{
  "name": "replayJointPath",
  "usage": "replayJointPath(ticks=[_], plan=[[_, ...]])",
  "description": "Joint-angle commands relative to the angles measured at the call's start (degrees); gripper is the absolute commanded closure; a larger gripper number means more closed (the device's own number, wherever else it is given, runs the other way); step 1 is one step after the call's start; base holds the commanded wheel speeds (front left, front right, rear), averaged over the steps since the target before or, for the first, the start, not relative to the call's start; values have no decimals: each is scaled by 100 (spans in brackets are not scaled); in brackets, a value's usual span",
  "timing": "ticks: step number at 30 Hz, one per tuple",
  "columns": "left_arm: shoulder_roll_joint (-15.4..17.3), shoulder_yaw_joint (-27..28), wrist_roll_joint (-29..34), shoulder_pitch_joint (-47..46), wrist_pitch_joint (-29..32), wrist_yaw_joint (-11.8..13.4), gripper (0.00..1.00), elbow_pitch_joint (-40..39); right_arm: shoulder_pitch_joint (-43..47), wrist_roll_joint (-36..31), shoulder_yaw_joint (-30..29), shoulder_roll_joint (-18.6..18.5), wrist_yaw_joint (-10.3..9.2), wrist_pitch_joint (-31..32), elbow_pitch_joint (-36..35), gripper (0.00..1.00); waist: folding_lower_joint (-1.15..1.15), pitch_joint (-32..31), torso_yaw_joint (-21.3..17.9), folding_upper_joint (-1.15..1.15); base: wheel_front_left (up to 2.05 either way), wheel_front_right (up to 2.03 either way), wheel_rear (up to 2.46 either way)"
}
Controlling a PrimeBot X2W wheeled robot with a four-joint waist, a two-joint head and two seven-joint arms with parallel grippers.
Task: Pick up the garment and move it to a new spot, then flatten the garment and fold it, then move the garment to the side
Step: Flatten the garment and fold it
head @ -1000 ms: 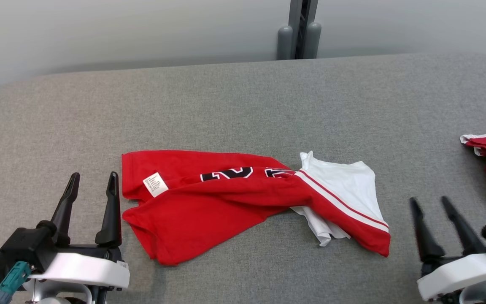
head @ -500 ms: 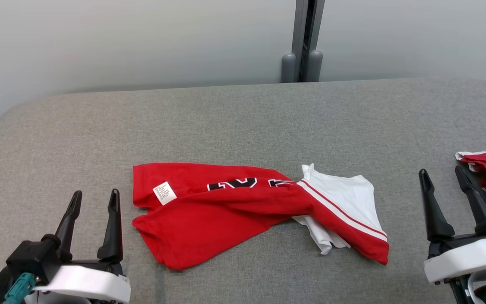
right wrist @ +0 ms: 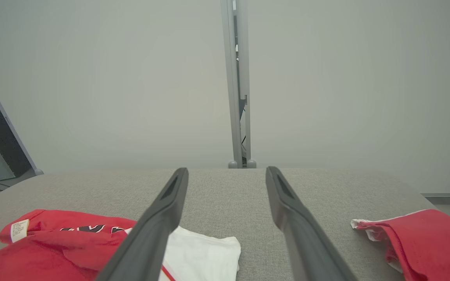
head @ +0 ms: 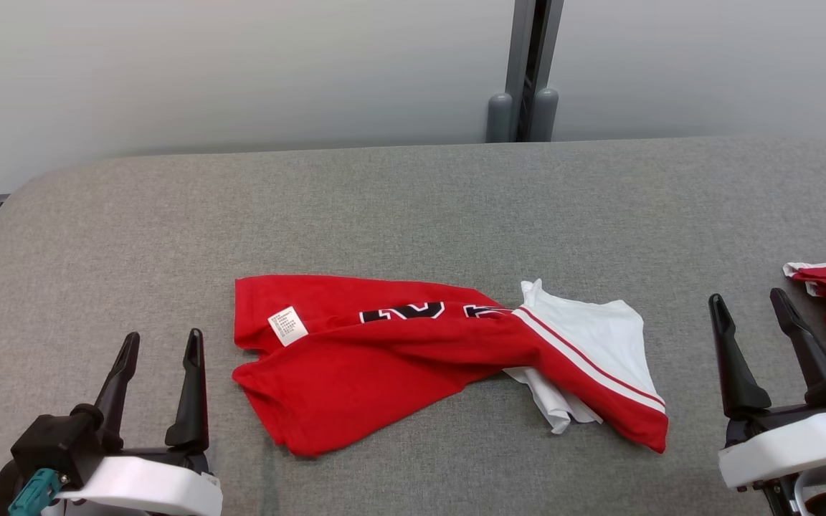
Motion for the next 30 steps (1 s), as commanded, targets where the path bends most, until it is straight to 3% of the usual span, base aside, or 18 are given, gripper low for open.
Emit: replayJointPath(ticks=[1,7,10,15,25,26,27,28,30], plan=[[35,12,-21,-1,-22,36,0,-24,41,14,-12,-10,-2,19,-27,0,0,5,4,0,0,0,0],[115,-30,1,-374,121,-66,0,10,2,26,-55,-4,-2,66,-85,0,0,121,57,0,0,0,0],[101,-142,-256,-618,597,-228,0,289,-63,-10,-53,-6,-2,86,-115,0,0,240,43,0,0,0,0],[-15,-268,-845,-945,1330,-545,0,1142,-147,-22,30,6,-2,45,-108,0,0,466,-63,0,0,0,0],[-244,-172,-1668,-1494,1685,-1305,0,2856,-335,7,85,-1,-2,-59,22,0,0,775,-263,0,0,0,0],[-243,-160,-1726,-1541,1698,-1370,10,2967,-346,10,85,-2,-2,-66,36,0,0,788,-277,0,0,0,0],[-245,-159,-1779,-1583,1713,-1449,64,3059,-354,16,85,-2,-2,-74,46,0,0,798,-290,0,0,0,0],[-248,-147,-1804,-1628,1663,-1524,100,3119,-363,23,83,-1,-2,-73,61,0,0,807,-302,0,0,0,0],[-221,-151,-1795,-1704,1622,-1602,100,3243,-378,38,67,1,-2,-96,81,0,0,819,-318,0,0,0,0]])
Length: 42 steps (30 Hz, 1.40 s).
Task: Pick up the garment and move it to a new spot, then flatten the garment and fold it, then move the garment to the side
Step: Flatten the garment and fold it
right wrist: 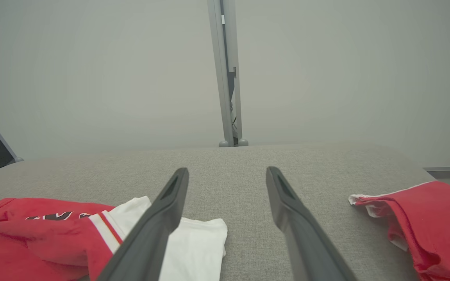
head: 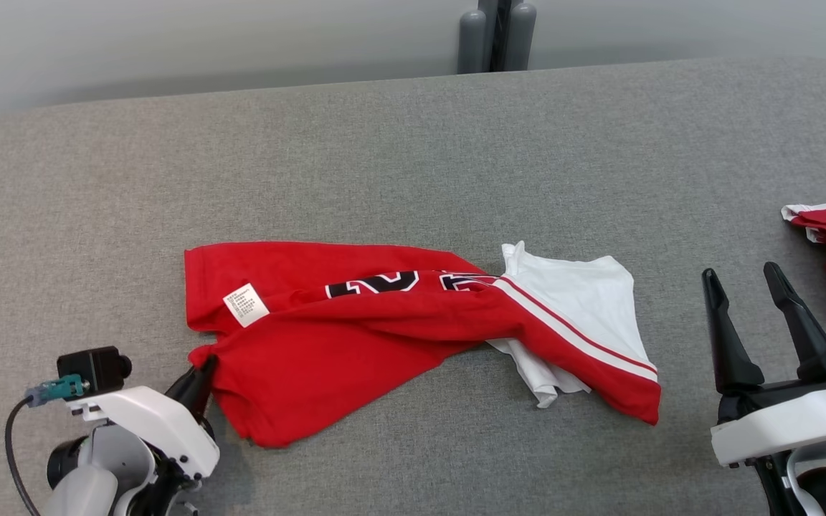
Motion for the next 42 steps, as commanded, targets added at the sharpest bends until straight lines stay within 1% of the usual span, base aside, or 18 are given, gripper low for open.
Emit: replayJointPath(ticks=[1,6,10,14,15,17,19,21,24,25,29,30,31,32,34,37,41,42], plan=[[75,24,22,-156,-81,-76,100,46,-58,38,-44,-23,-2,-53,10,0,0,9,-7,0,0,0,0],[254,38,417,-491,-628,-71,100,-79,-79,54,-74,-15,-2,-69,41,0,0,-9,-2,0,0,0,0],[387,-25,815,-735,-1056,14,100,-540,-99,81,-121,-17,-2,-60,23,0,0,-29,54,0,0,0,0],[473,-187,1055,-429,-1117,98,100,-1164,-64,100,-148,-11,-2,-61,-3,0,0,-45,89,0,0,0,0],[473,-187,1055,-429,-1117,98,100,-1164,-64,100,-148,-11,-2,-61,-3,0,0,-45,89,0,0,0,0],[496,-284,1112,-75,-1059,203,100,-1456,-24,117,-168,3,-2,-48,-17,0,0,-36,111,0,0,0,0],[446,-368,1087,335,-998,339,100,-1708,7,142,-204,20,-2,-44,-35,0,0,-19,149,0,0,0,0],[369,-445,997,741,-939,420,100,-1847,29,149,-241,24,-2,-46,-54,0,0,17,198,0,0,0,0],[272,-516,873,1191,-916,503,100,-1796,25,170,-258,43,-2,-26,-64,0,0,62,292,0,0,0,0],[200,-527,792,1281,-922,488,100,-1751,13,163,-273,44,-2,-15,-66,0,0,75,325,0,0,0,0],[92,-552,679,1281,-1035,354,100,-1428,-37,167,-342,53,-2,-7,-83,0,0,101,449,0,0,0,0],[63,-560,664,1244,-1057,330,96,-1352,-48,168,-354,58,-2,5,-78,0,0,97,461,0,0,0,0],[35,-568,640,1212,-1073,314,58,-1292,-58,170,-368,59,-2,13,-78,0,0,94,470,0,0,0,0],[11,-547,630,1176,-1116,306,0,-1253,-67,169,-368,61,-2,20,-72,0,0,82,472,0,0,0,0],[-42,-448,597,1145,-1270,352,0,-1239,-69,178,-351,69,-2,28,-59,0,0,42,459,0,0,0,0],[-72,-259,596,1168,-1533,526,0,-1317,-42,132,-362,72,-2,30,-68,0,0,-42,415,0,0,0,0],[-7,2,803,1196,-1861,943,0,-1619,61,-172,-421,-5,-2,59,-78,0,0,-171,378,0,0,0,0],[27,38,864,1175,-1915,1012,0,-1715,89,-183,-414,7,-2,78,-69,0,0,-203,371,0,0,0,0]])
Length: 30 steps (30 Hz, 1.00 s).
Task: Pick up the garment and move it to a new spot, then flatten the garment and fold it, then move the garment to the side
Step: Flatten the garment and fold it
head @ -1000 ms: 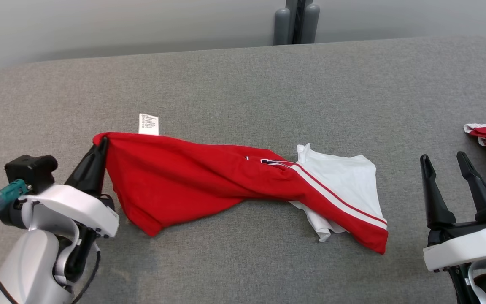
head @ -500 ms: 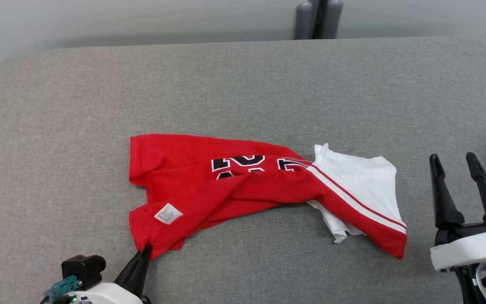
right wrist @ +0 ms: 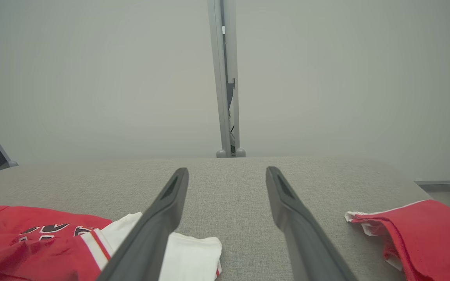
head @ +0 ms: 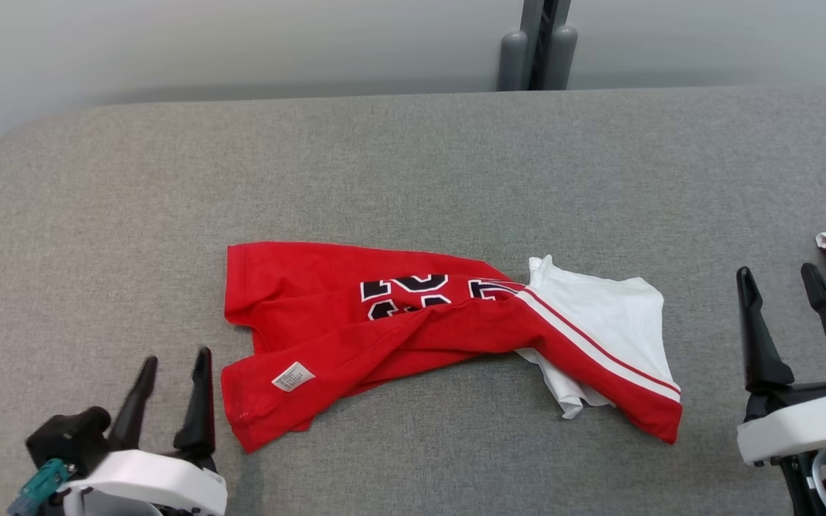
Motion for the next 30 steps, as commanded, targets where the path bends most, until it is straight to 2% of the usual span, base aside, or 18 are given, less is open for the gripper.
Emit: replayJointPath(ticks=[1,8,14,19,30], plan=[[81,95,138,-79,-128,128,0,-213,88,-46,-17,-19,-2,32,-12,0,0,-85,-23,0,0,0,0],[328,273,726,-150,-349,531,0,-1105,254,-143,63,-17,-2,111,5,0,0,-356,-29,0,0,0,0],[541,162,1052,94,-116,806,0,-1577,422,-93,197,-54,-2,211,-4,0,0,-531,7,0,0,0,0],[534,74,1106,295,-7,938,0,-1790,470,-37,172,-63,-2,224,-4,0,0,-583,51,0,0,0,0],[599,-29,1168,253,146,996,0,-1981,359,18,29,-222,-2,240,243,0,0,-535,124,0,0,0,0]])
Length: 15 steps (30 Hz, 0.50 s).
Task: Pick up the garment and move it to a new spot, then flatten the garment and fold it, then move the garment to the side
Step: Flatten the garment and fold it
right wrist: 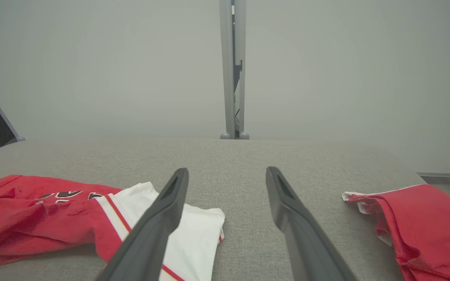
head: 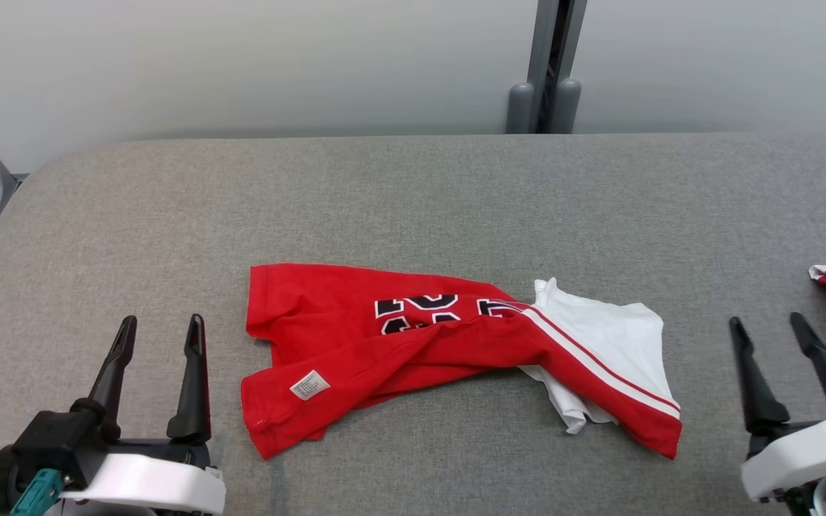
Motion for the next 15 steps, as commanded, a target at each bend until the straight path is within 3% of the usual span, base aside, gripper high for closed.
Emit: replayJointPath(ticks=[1,8,15], plan=[[33,-15,28,-57,-2,19,0,-21,-92,42,-88,-84,-2,-28,93,0,0,34,29,0,0,0,0],[-46,-101,-29,-235,-21,-92,0,54,-441,209,-457,-595,-2,-77,1196,0,0,283,298,0,0,0,0],[-95,-133,-72,-498,-124,-208,0,104,-1282,426,-13,-889,-2,-166,1931,0,0,835,533,0,0,0,0]])
